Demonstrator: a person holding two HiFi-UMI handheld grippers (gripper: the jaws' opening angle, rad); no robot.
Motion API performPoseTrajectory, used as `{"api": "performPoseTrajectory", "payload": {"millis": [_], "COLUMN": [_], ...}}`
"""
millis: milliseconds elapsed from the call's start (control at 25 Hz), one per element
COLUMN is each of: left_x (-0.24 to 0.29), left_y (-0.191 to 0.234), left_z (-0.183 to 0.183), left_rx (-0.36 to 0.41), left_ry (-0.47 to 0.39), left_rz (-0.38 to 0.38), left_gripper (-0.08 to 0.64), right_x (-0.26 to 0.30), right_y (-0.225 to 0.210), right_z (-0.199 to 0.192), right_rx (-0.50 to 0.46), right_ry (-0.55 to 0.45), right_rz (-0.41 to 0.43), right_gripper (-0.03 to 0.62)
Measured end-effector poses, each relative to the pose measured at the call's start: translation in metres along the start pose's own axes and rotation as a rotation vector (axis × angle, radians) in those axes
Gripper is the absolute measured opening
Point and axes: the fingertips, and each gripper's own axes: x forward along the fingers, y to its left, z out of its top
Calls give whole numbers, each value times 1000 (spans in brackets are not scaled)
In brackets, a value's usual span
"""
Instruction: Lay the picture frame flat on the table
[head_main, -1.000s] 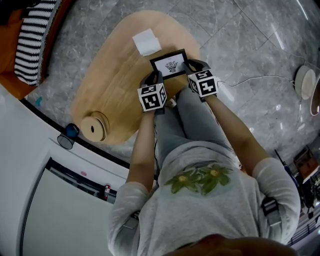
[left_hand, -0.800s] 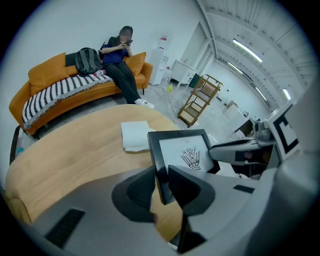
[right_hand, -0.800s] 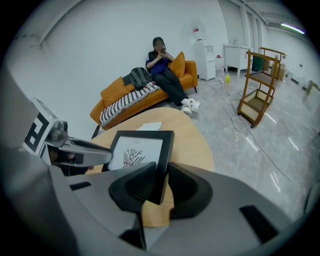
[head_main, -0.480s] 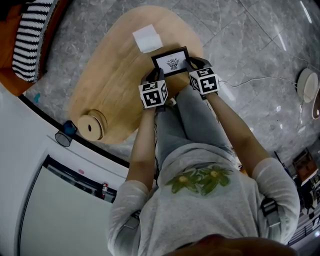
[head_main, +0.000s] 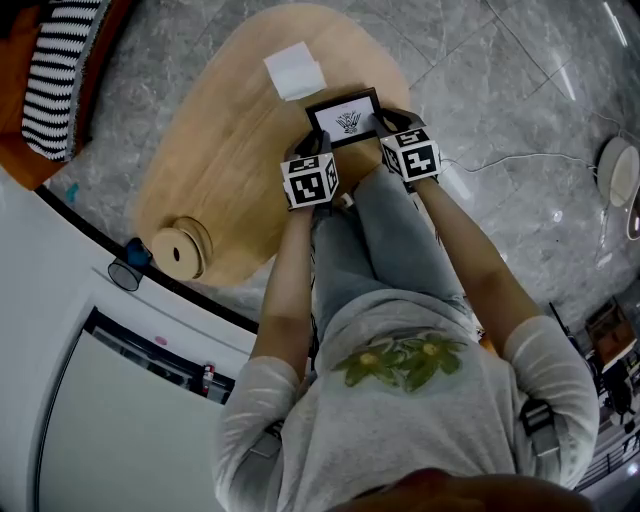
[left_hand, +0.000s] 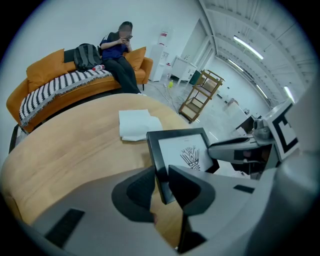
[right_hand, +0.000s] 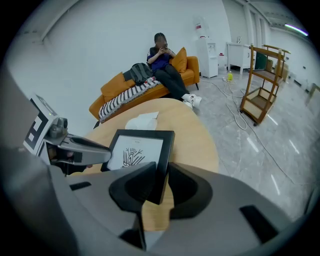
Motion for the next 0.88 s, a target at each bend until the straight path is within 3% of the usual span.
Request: {"api": "performPoseTrajectory", "payload": {"millis": [880], "left_x": [42], "left_y": [7], "left_z": [-15], "left_rx": [63], "left_ry": [82], "left_rz": [34], "left_gripper": [100], "right_x": [30], "right_y": [-17], "right_z": [-22], "right_rx": [-18], "right_ry": [64], "right_rz": [-11], "right_gripper": [91]}}
